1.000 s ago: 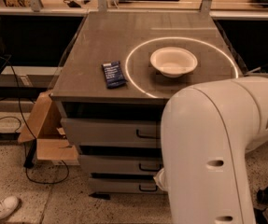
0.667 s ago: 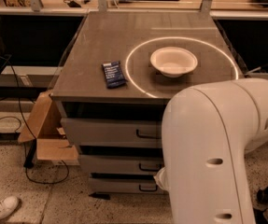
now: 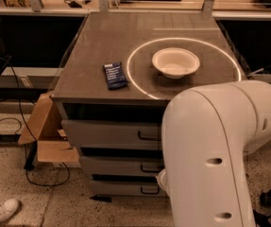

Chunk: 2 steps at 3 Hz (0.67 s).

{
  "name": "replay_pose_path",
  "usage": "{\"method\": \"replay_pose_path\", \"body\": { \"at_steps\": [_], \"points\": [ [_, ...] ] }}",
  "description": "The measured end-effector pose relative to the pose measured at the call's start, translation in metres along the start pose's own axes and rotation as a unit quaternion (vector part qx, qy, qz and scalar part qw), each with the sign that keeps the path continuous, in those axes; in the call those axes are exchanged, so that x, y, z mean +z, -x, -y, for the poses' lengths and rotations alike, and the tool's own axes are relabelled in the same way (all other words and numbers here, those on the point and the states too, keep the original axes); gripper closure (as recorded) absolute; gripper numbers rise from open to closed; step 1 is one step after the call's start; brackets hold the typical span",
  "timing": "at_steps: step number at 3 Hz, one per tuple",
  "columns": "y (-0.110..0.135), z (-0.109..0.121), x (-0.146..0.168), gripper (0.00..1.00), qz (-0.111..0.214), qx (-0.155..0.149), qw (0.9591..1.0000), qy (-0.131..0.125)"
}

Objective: Close middle drawer

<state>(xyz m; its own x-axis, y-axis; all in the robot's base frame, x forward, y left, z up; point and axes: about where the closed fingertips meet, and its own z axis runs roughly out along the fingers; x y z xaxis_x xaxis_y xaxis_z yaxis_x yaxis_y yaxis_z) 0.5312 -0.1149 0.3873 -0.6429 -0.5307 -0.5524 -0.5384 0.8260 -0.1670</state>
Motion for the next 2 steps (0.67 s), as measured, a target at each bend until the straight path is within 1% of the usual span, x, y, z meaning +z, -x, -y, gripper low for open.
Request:
{"method": "replay_pose_path", "body": {
  "at_steps": [2],
  "points": [
    [-0.0003, 0.0017, 0.0011, 1.0, 0.006, -0.002, 1.0, -0.003]
  ]
}}
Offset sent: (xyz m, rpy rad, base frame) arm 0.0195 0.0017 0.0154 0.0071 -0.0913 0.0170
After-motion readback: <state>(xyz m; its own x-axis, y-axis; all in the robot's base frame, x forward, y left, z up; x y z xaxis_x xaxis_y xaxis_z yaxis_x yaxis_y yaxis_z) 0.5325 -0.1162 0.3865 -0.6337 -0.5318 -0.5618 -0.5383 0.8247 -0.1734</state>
